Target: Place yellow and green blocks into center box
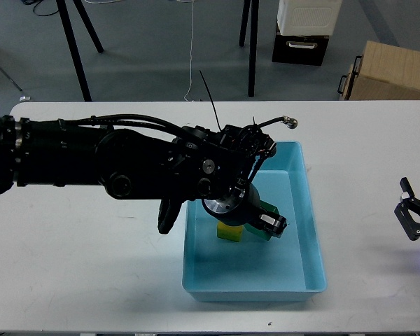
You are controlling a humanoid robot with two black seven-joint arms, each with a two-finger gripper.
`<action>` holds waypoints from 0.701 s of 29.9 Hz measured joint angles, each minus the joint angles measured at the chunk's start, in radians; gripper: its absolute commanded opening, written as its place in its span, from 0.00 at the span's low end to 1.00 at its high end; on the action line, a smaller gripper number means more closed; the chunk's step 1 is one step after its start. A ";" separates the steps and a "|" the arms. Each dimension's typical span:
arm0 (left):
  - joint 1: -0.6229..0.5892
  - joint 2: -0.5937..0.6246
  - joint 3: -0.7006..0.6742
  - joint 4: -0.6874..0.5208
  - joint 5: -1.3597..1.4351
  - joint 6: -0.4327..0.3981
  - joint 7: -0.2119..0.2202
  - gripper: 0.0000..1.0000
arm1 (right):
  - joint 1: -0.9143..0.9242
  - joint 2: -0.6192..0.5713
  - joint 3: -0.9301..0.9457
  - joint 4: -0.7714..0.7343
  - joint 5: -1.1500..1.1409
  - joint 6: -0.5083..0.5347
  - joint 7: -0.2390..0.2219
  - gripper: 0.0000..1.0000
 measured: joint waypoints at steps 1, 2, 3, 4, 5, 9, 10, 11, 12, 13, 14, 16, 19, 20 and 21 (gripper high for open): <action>0.000 0.000 0.000 0.000 -0.001 0.000 -0.006 0.79 | 0.000 0.000 -0.001 0.000 0.000 0.000 0.000 1.00; 0.000 0.000 0.000 0.000 -0.001 0.000 -0.010 0.80 | 0.000 0.000 -0.001 0.000 0.000 0.000 0.000 1.00; 0.000 0.000 0.000 0.000 -0.002 0.000 -0.013 0.81 | 0.000 0.000 -0.002 0.000 0.000 0.000 0.000 1.00; 0.001 0.000 0.000 0.000 -0.003 0.000 -0.015 0.81 | 0.000 0.000 -0.002 0.000 0.000 0.000 0.000 1.00; 0.001 0.000 0.000 0.000 -0.004 0.000 -0.016 0.82 | 0.000 0.000 -0.002 0.000 0.000 0.000 0.000 1.00; 0.001 -0.001 -0.001 0.000 -0.005 0.000 -0.017 0.82 | -0.003 -0.001 0.001 0.000 0.000 0.000 0.000 1.00; 0.001 -0.001 -0.001 0.000 -0.005 0.000 -0.017 0.83 | -0.004 -0.001 0.001 0.000 0.000 0.000 0.000 1.00; 0.001 0.001 -0.002 0.000 -0.006 0.000 -0.018 0.85 | -0.005 -0.001 0.001 0.000 0.000 0.000 0.000 1.00; 0.001 0.005 -0.004 0.000 -0.006 0.000 -0.018 0.86 | -0.006 -0.001 0.001 0.000 0.000 0.000 0.000 1.00; 0.001 0.011 -0.008 0.000 -0.008 0.000 -0.018 0.88 | -0.006 -0.001 0.001 0.001 0.000 0.000 0.000 1.00; 0.001 0.022 -0.013 0.001 -0.013 0.000 -0.019 0.90 | -0.006 -0.001 0.003 0.002 0.000 0.000 0.000 1.00; -0.004 0.057 -0.031 0.008 -0.028 0.000 -0.019 0.96 | -0.004 -0.001 0.011 0.002 0.000 0.000 0.000 1.00; -0.010 0.130 -0.099 0.016 -0.092 0.007 -0.032 0.99 | 0.005 -0.001 0.018 0.002 0.000 0.000 0.000 1.00; -0.011 0.159 -0.124 0.016 -0.123 0.014 -0.043 0.99 | 0.006 0.000 0.019 0.002 0.000 0.000 0.000 1.00; -0.011 0.183 -0.145 0.016 -0.157 0.020 -0.056 0.99 | 0.007 0.000 0.019 0.002 0.000 0.000 0.000 1.00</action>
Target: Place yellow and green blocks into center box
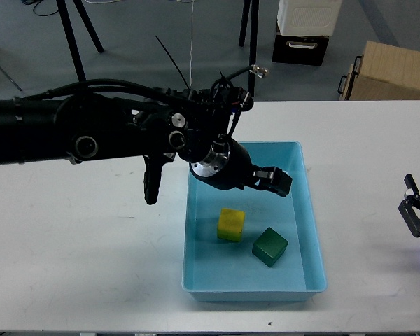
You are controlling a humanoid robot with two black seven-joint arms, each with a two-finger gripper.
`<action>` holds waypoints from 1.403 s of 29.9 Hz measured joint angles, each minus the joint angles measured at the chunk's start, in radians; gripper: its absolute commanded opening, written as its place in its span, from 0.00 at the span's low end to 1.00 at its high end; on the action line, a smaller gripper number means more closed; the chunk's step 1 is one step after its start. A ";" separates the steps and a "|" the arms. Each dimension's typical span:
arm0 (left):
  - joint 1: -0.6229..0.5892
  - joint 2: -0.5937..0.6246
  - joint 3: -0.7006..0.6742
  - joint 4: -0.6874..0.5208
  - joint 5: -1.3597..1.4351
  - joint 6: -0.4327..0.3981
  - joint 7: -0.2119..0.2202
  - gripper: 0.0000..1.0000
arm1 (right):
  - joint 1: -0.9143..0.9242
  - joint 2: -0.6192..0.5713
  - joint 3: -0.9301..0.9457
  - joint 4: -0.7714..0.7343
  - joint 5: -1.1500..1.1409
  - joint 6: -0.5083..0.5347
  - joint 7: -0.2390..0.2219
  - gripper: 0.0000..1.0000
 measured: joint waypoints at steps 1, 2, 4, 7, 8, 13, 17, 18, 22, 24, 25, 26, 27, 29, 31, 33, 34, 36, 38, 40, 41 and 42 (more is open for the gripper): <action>0.000 0.029 -0.018 0.000 -0.035 0.005 -0.014 0.99 | 0.001 0.001 0.000 -0.001 0.000 0.000 0.000 1.00; 0.000 0.054 -0.035 0.000 -0.064 0.007 -0.027 1.00 | 0.002 0.001 -0.002 -0.002 0.000 0.000 0.000 1.00; 0.002 0.114 -0.092 -0.004 -0.130 0.009 -0.058 1.00 | 0.006 0.003 -0.007 -0.003 0.000 0.000 0.000 1.00; 0.021 0.187 -0.187 -0.008 -0.228 0.000 -0.087 1.00 | 0.022 0.005 -0.013 -0.003 0.000 0.000 0.000 1.00; 0.032 0.205 -0.215 -0.008 -0.259 -0.004 -0.091 1.00 | 0.030 0.006 -0.016 -0.003 0.000 0.000 0.000 1.00; 0.172 0.266 -0.448 0.007 -0.413 -0.020 -0.099 1.00 | 0.074 0.007 -0.034 -0.002 0.000 0.000 0.000 1.00; 0.344 0.297 -0.686 0.043 -0.458 -0.020 -0.100 1.00 | 0.090 0.001 -0.036 0.000 0.000 0.000 0.000 1.00; 0.387 0.301 -0.742 0.048 -0.468 -0.021 -0.100 1.00 | 0.091 0.000 -0.035 0.001 0.000 0.000 0.000 1.00; 0.586 0.308 -1.023 0.071 -0.508 -0.020 -0.099 1.00 | 0.092 -0.003 -0.032 0.002 -0.017 0.000 0.000 1.00; 0.699 0.307 -1.179 0.073 -0.533 -0.020 -0.100 1.00 | 0.092 -0.003 -0.032 0.004 -0.042 0.000 0.000 1.00; 0.748 0.305 -1.241 0.073 -0.546 -0.020 -0.100 1.00 | 0.092 -0.003 -0.032 0.004 -0.055 0.000 0.000 1.00; 0.802 0.302 -1.309 0.068 -0.564 -0.020 -0.101 1.00 | 0.092 -0.003 -0.032 0.005 -0.064 0.000 0.000 1.00; 0.851 0.300 -1.367 0.061 -0.576 -0.020 -0.101 1.00 | 0.093 -0.003 -0.032 0.006 -0.068 0.000 0.000 1.00; 0.973 0.290 -1.494 0.029 -0.604 -0.020 -0.102 1.00 | 0.093 -0.002 -0.032 0.006 -0.072 0.000 0.000 1.00; 1.092 0.266 -1.603 -0.028 -0.620 -0.020 -0.106 1.00 | 0.092 -0.002 -0.030 0.006 -0.073 0.000 0.000 1.00; 1.210 0.236 -1.694 -0.095 -0.626 -0.020 -0.118 1.00 | 0.091 -0.001 -0.027 0.006 -0.073 0.000 0.001 1.00; 1.276 0.214 -1.739 -0.135 -0.628 -0.020 -0.127 1.00 | 0.090 -0.001 -0.025 0.006 -0.074 0.000 0.001 1.00; 1.405 0.158 -1.810 -0.211 -0.630 -0.021 -0.141 1.00 | 0.088 -0.001 -0.022 0.006 -0.074 0.000 0.002 1.00; 1.514 0.099 -1.857 -0.278 -0.633 -0.018 -0.148 1.00 | 0.084 -0.001 -0.021 0.007 -0.074 0.000 0.008 1.00; 1.619 0.035 -1.887 -0.341 -0.637 -0.011 -0.152 1.00 | 0.077 0.000 -0.021 0.007 -0.074 0.000 0.012 1.00; 1.674 0.001 -1.897 -0.374 -0.638 -0.008 -0.152 1.00 | 0.071 0.001 -0.023 0.007 -0.074 0.000 0.013 1.00; 1.725 -0.026 -1.902 -0.404 -0.638 -0.005 -0.153 1.00 | 0.064 0.003 -0.028 0.007 -0.075 0.000 0.014 1.00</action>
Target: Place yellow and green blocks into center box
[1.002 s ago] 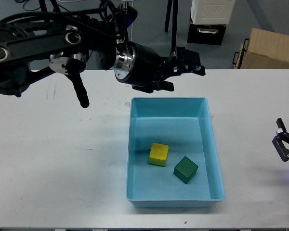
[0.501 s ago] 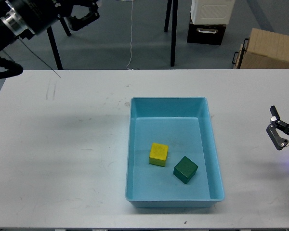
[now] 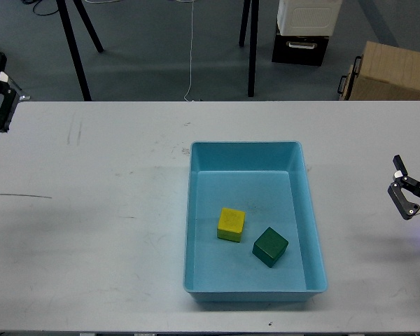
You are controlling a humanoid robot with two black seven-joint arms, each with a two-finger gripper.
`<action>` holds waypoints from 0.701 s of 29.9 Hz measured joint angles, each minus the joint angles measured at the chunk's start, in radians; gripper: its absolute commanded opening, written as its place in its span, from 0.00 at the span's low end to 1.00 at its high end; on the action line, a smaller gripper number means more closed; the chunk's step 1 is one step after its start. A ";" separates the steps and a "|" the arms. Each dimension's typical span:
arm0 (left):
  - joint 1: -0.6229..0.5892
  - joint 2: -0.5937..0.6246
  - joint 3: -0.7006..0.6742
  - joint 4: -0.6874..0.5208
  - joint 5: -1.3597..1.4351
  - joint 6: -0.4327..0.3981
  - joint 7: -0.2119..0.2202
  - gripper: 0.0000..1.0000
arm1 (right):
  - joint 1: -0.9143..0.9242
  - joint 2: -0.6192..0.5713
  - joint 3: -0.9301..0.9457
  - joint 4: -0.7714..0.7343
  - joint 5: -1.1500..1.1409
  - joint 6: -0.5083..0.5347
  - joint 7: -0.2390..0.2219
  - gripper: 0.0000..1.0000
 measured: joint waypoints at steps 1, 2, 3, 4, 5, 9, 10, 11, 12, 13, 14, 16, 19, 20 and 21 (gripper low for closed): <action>0.045 -0.020 -0.002 -0.026 0.001 0.004 0.000 1.00 | -0.007 0.002 -0.004 0.000 -0.001 0.000 0.000 1.00; 0.082 -0.032 -0.003 -0.044 0.002 0.006 0.000 1.00 | -0.016 0.003 -0.009 0.000 -0.002 0.000 0.000 1.00; 0.117 -0.041 -0.003 -0.058 0.003 0.008 0.000 1.00 | -0.026 0.005 -0.012 0.000 -0.003 0.000 0.000 1.00; 0.143 -0.046 -0.004 -0.065 0.003 0.009 0.001 1.00 | -0.033 0.006 -0.013 0.000 -0.003 0.000 0.000 1.00; 0.166 -0.051 -0.004 -0.070 0.004 0.009 0.002 1.00 | -0.040 0.008 -0.015 0.000 -0.003 0.000 0.000 1.00; 0.233 -0.082 -0.003 -0.079 0.004 -0.006 0.009 1.00 | -0.068 0.023 -0.032 0.000 -0.005 0.000 0.000 1.00; 0.250 -0.096 0.001 -0.079 0.004 -0.010 0.012 1.00 | -0.075 0.031 -0.040 0.000 -0.008 0.000 0.000 1.00; 0.265 -0.109 0.005 -0.080 0.005 -0.013 0.015 1.00 | -0.081 0.041 -0.048 0.001 -0.015 0.000 0.000 1.00; 0.283 -0.124 0.013 -0.080 0.005 -0.014 0.018 1.00 | -0.086 0.047 -0.053 0.001 -0.024 0.000 0.000 1.00; 0.301 -0.137 0.023 -0.080 0.006 -0.015 0.021 1.00 | -0.088 0.050 -0.055 0.004 -0.029 0.000 0.000 1.00; 0.315 -0.146 0.033 -0.080 0.006 -0.015 0.023 1.00 | -0.090 0.051 -0.056 0.010 -0.035 0.000 0.000 1.00; 0.343 -0.160 0.050 -0.081 0.006 -0.016 0.025 1.00 | -0.092 0.051 -0.056 0.024 -0.040 0.000 0.000 1.00; 0.365 -0.165 0.058 -0.086 0.006 -0.016 0.027 1.00 | -0.094 0.047 -0.052 0.032 -0.041 0.000 0.000 1.00; 0.370 -0.166 0.058 -0.087 0.006 -0.016 0.027 1.00 | -0.094 0.046 -0.050 0.033 -0.042 0.000 0.000 1.00; 0.374 -0.166 0.058 -0.087 0.006 -0.016 0.027 1.00 | -0.094 0.046 -0.047 0.033 -0.042 0.000 0.000 1.00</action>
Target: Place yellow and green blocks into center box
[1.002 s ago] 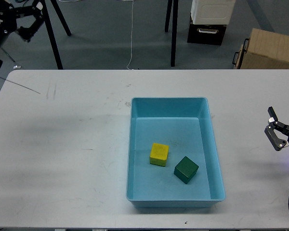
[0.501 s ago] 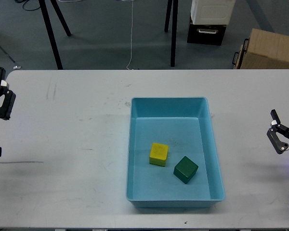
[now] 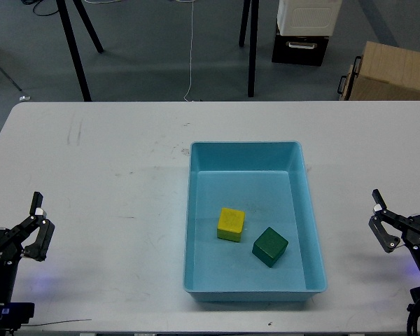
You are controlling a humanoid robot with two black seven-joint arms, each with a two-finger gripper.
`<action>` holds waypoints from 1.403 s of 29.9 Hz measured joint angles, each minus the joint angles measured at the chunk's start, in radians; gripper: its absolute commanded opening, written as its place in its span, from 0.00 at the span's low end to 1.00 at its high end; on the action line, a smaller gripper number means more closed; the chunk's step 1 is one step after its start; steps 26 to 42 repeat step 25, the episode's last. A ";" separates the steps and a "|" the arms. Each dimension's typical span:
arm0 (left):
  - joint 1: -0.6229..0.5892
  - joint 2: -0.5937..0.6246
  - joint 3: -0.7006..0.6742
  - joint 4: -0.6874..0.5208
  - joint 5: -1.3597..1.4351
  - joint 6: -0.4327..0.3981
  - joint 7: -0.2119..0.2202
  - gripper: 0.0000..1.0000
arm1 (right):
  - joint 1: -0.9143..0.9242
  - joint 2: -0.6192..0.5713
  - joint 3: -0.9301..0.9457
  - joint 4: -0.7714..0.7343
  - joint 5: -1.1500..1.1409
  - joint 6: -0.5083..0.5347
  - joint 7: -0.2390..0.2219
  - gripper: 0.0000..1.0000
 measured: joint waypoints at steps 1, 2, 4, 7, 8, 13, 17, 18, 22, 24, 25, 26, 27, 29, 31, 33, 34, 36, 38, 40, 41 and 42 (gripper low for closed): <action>0.003 0.000 0.000 0.000 0.000 0.000 0.000 1.00 | 0.000 0.000 0.003 0.000 0.000 0.000 0.000 1.00; 0.004 0.000 0.000 0.000 0.000 0.000 0.000 1.00 | 0.000 0.000 0.005 0.000 0.000 0.000 0.000 1.00; 0.005 0.000 0.000 -0.001 0.000 0.000 0.000 1.00 | 0.001 -0.001 0.006 0.000 0.000 0.000 0.000 1.00; 0.006 0.000 0.009 -0.001 0.000 0.000 0.000 1.00 | 0.001 -0.001 0.007 0.000 0.000 0.000 0.001 1.00; 0.006 0.000 0.011 -0.001 0.000 0.000 0.000 1.00 | 0.001 -0.001 0.007 0.000 0.000 0.000 0.001 1.00; 0.006 0.000 0.018 -0.001 0.000 0.000 0.000 1.00 | 0.001 -0.001 0.014 0.000 0.000 0.000 0.002 1.00; 0.006 0.000 0.020 -0.002 0.000 0.000 0.000 1.00 | 0.001 -0.002 0.021 0.000 0.000 0.000 0.003 1.00; 0.005 0.000 0.019 -0.002 0.000 0.000 0.000 1.00 | 0.002 -0.002 0.022 0.001 0.000 0.000 0.003 1.00; 0.004 0.000 0.019 -0.002 0.000 0.000 0.000 1.00 | 0.002 -0.003 0.027 0.002 0.000 0.000 0.003 1.00; 0.004 0.000 0.020 -0.002 0.000 0.000 0.000 1.00 | 0.002 -0.004 0.029 0.002 0.000 0.000 0.003 1.00; 0.004 0.000 0.020 -0.002 0.000 0.000 0.000 1.00 | 0.002 -0.004 0.030 0.002 0.000 0.000 0.003 1.00; 0.004 0.000 0.020 -0.002 0.000 0.000 0.000 1.00 | 0.002 -0.004 0.030 0.002 0.000 0.000 0.003 1.00; 0.004 0.000 0.020 -0.002 0.000 0.000 0.000 1.00 | 0.002 -0.004 0.030 0.002 0.000 0.000 0.003 1.00; 0.004 0.000 0.020 -0.002 0.000 0.000 0.000 1.00 | 0.002 -0.004 0.030 0.002 0.000 0.000 0.003 1.00; 0.004 0.000 0.020 -0.002 0.000 0.000 0.000 1.00 | 0.002 -0.004 0.030 0.002 0.000 0.000 0.003 1.00; 0.004 0.000 0.020 -0.002 0.000 0.000 0.000 1.00 | 0.002 -0.004 0.030 0.002 0.000 0.000 0.003 1.00; 0.004 0.000 0.020 -0.002 0.000 0.000 0.000 1.00 | 0.002 -0.004 0.030 0.002 0.000 0.000 0.003 1.00; 0.004 0.000 0.020 -0.002 0.000 0.000 0.000 1.00 | 0.002 -0.004 0.030 0.002 0.000 0.000 0.003 1.00; 0.004 0.000 0.020 -0.002 0.000 0.000 0.000 1.00 | 0.002 -0.004 0.030 0.002 0.000 0.000 0.003 1.00; 0.004 0.000 0.020 -0.002 0.000 0.000 0.000 1.00 | 0.002 -0.004 0.030 0.002 0.000 0.000 0.003 1.00; 0.004 0.000 0.020 -0.002 0.000 0.000 0.000 1.00 | 0.002 -0.004 0.030 0.002 0.000 0.000 0.003 1.00; 0.004 0.000 0.020 -0.002 0.000 0.000 0.000 1.00 | 0.002 -0.004 0.030 0.002 0.000 0.000 0.003 1.00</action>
